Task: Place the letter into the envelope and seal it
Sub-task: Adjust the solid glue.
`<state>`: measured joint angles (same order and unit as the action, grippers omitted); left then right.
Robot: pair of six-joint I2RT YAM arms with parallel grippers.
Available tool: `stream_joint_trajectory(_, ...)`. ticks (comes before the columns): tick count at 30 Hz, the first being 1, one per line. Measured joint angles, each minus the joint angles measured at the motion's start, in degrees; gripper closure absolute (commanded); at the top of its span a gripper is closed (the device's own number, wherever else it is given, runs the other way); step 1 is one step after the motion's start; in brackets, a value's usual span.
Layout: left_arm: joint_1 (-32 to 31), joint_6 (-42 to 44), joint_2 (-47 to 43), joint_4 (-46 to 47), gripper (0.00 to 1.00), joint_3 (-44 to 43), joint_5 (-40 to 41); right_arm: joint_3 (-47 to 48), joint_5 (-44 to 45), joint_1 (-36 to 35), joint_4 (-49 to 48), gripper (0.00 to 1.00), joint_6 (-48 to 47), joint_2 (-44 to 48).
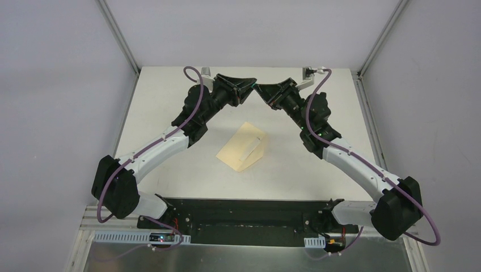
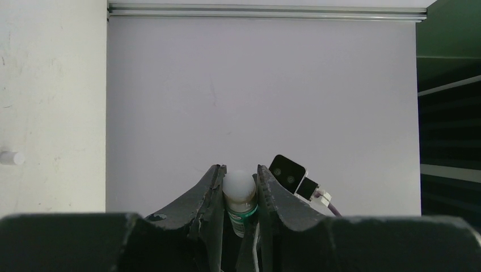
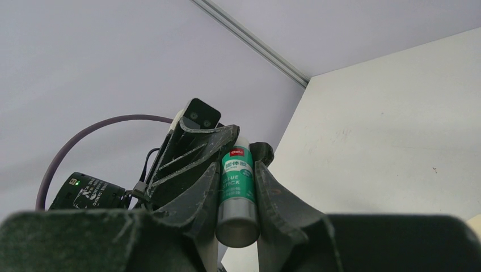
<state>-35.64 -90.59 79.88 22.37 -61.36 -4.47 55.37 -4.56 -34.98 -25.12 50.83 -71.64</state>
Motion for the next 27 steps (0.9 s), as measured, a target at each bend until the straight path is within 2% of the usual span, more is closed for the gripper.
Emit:
stream_joint_trajectory(5,0.07,0.09,0.04,-0.17,0.95,0.00,0.02,0.00,0.66,-0.22,0.57,0.63,-0.46,0.15)
stream_joint_trajectory(10,0.11,0.52,0.04,-0.37,1.00,0.00,0.11,0.00,0.90,-0.33,3.28,0.51,-1.55,1.25)
stream_joint_trajectory(17,0.48,1.75,0.04,-1.33,1.00,0.00,0.11,-0.87,1.31,-0.26,6.54,0.46,-1.90,4.57)
stream_joint_trajectory(27,0.83,2.75,0.04,-1.77,1.00,0.00,-0.15,-1.09,-0.76,2.95,11.02,0.56,-0.81,7.06)
